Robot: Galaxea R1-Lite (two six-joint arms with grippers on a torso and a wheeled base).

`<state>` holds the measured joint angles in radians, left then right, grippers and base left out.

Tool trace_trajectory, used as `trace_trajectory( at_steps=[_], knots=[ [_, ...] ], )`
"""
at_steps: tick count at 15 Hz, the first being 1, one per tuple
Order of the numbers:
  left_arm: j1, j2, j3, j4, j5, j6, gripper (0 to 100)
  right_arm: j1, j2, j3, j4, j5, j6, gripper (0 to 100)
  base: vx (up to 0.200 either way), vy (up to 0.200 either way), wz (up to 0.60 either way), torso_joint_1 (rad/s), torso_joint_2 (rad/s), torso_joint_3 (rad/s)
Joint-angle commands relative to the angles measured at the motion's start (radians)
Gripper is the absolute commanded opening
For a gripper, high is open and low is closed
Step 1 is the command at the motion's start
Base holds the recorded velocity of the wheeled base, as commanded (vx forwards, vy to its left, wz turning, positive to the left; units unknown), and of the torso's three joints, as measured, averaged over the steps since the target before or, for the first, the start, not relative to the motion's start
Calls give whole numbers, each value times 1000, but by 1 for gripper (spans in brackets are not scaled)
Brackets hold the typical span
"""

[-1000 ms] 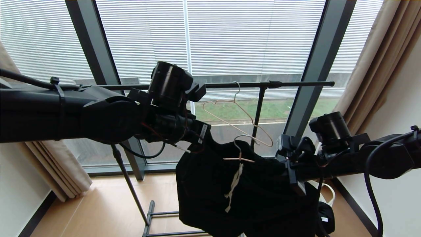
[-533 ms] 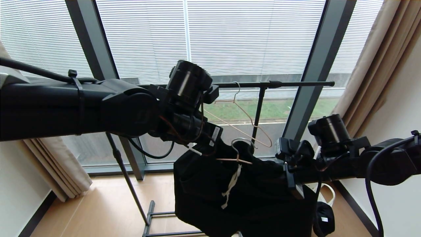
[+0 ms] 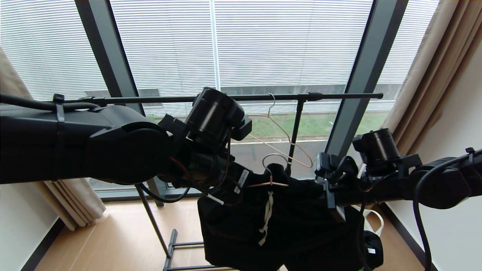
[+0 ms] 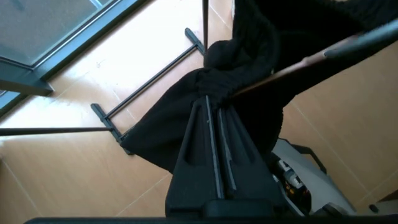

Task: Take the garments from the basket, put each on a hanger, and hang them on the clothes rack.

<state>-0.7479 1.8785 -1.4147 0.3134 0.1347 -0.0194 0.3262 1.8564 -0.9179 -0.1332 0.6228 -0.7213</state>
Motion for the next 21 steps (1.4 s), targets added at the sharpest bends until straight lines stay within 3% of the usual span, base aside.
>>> trace_trajectory(
  at_steps=[1, 7, 9, 13, 16, 21],
  knots=[
    [-8, -38, 17, 0, 0, 1, 0, -6, 4, -9, 0, 0, 6, 0, 0, 0, 0, 0, 0, 0],
    [-33, -101, 120, -2, -3, 105, 0, -10, 6, -19, -3, 26, 66, 0, 0, 0, 0, 0, 0, 0],
    [-42, -101, 132, -4, -3, 105, 0, -10, 6, -18, -37, 72, 134, 0, 0, 0, 0, 0, 0, 0],
    [-47, -104, 155, -4, -3, 105, 0, -10, 4, -15, -78, 83, 209, 0, 0, 0, 0, 0, 0, 0],
    [-71, -96, 183, -7, -3, 93, 0, -6, -5, 16, -174, 115, 301, 0, 0, 0, 0, 0, 0, 0],
    [-67, -44, 166, -46, -3, 73, 0, 14, -23, 88, -321, 138, 361, 0, 0, 0, 0, 0, 0, 0]
  ],
)
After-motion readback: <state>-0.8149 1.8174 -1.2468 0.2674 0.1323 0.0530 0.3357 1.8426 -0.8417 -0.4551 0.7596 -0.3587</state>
